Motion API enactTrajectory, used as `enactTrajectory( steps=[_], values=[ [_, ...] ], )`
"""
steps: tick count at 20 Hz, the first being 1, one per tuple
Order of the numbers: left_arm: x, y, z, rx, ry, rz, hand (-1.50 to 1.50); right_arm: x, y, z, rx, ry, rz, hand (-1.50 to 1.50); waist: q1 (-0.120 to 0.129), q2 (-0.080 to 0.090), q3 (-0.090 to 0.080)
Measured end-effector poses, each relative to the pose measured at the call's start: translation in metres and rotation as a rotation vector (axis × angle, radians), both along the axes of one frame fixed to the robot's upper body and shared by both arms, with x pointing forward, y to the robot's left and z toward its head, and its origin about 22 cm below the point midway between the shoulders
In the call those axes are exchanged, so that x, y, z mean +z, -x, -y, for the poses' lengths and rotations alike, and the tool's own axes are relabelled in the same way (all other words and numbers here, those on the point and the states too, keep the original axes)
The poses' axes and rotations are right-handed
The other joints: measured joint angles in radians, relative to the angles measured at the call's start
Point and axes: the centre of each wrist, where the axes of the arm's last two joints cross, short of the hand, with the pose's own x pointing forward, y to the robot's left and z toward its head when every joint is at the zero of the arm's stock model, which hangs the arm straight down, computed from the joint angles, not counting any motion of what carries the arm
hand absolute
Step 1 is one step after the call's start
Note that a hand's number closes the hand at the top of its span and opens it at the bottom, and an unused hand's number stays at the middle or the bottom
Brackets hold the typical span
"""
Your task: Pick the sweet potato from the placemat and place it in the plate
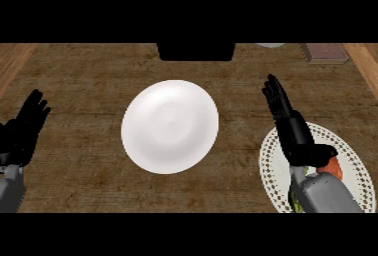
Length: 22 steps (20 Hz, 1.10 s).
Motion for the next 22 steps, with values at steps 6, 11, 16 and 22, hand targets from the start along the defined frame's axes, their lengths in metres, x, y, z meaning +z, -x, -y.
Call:
enactTrajectory(
  steps=[6,11,16,22],
  values=[
    [0.041,-0.018,0.033,-0.173,-0.070,0.210,0.00,0.021,-0.016,-0.001,0.093,0.023,0.007,1.50,-0.007,0.021,0.001],
    [0.057,-0.025,0.054,-0.274,-0.079,0.281,0.00,-0.012,-0.012,0.042,-0.115,0.489,-0.130,-1.50,-0.024,0.023,-0.008],
    [0.063,-0.023,0.069,-0.321,-0.072,0.307,0.00,-0.052,0.016,0.017,-0.313,0.325,-0.116,-1.50,-0.025,0.025,0.000],
    [0.069,-0.018,0.071,-0.330,-0.079,0.317,0.00,-0.045,0.038,0.024,-0.421,0.236,0.018,-1.50,-0.022,0.025,0.001]
  ],
)
